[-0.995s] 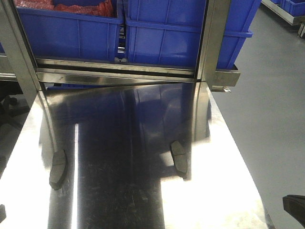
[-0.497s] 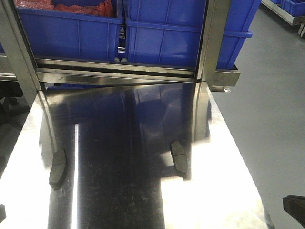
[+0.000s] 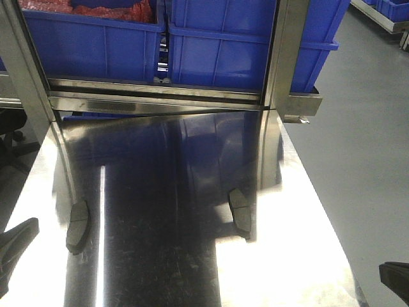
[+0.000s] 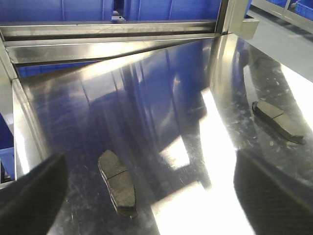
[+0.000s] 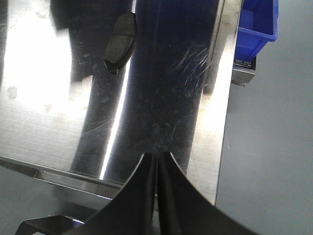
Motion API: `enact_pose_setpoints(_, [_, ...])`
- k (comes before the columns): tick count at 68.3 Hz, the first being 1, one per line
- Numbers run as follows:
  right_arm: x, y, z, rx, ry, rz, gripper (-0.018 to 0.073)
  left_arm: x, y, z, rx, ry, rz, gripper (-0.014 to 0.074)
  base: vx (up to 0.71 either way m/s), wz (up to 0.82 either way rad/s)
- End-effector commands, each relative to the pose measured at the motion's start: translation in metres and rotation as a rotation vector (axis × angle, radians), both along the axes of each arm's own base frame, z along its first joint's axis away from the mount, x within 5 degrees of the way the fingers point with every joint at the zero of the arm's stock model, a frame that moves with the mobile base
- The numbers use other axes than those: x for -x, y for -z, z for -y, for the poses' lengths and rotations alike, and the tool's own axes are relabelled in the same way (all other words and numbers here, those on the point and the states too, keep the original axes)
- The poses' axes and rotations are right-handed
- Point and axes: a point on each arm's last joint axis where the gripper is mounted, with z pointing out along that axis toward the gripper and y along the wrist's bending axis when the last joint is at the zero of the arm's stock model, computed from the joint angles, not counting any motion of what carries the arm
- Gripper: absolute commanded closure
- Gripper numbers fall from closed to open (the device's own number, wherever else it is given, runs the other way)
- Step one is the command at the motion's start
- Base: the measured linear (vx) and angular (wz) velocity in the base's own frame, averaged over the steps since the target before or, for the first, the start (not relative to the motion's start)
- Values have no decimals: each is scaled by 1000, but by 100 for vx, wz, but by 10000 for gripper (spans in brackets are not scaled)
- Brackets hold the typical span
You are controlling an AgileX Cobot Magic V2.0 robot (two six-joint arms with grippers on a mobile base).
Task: Move and align brake pads A on conveyor
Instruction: 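Lower the left gripper onto the brake pad nearest it and grasp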
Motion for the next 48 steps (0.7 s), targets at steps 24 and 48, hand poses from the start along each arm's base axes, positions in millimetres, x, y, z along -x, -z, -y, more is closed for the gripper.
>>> enact_pose_setpoints(24, [-4,-11,-1,-17,4,74,568,-64,-25,28,70,-26,-87,-85,0,0])
enact_pose_setpoints(48, [-4,-11,-1,-17,4,70,568,-173,11,34,7,-265,-437,-66,0,0])
